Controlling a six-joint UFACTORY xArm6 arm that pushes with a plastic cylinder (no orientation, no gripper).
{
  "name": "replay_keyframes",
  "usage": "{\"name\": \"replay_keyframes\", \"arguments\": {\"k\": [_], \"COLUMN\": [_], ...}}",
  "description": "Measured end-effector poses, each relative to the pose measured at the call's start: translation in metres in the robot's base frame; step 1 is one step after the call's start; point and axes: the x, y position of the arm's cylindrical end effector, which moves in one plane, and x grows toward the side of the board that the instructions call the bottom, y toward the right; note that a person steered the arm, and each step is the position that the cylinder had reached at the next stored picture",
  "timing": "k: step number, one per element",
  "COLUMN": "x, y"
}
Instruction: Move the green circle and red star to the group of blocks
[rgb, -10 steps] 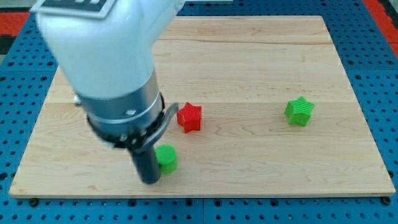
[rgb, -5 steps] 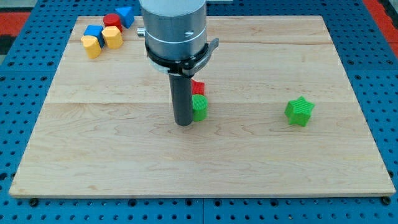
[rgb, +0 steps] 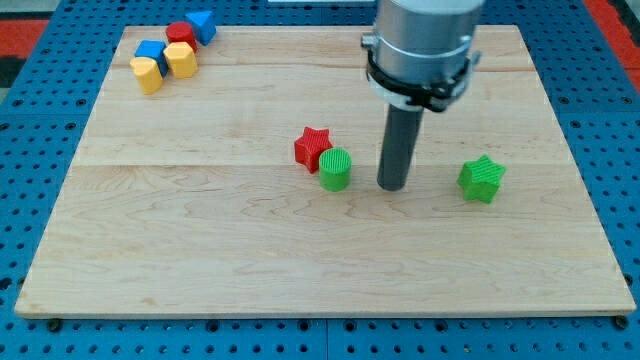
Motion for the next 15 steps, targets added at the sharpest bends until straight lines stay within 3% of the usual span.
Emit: {"name": "replay_keyframes", "arguments": {"k": [3,4,5,6,7,8,10,11,13,14,15], "x": [-0.067,-0.055,-0.016,-0.016,-0.059,-0.109,-0.065,-0.049,-0.112,-0.101,-0.033], "y": [-0.094,-0.09,-0.101,-0.178,-0.259,-0.301,-0.334,-0.211,-0.022,0.069,0.071]}}
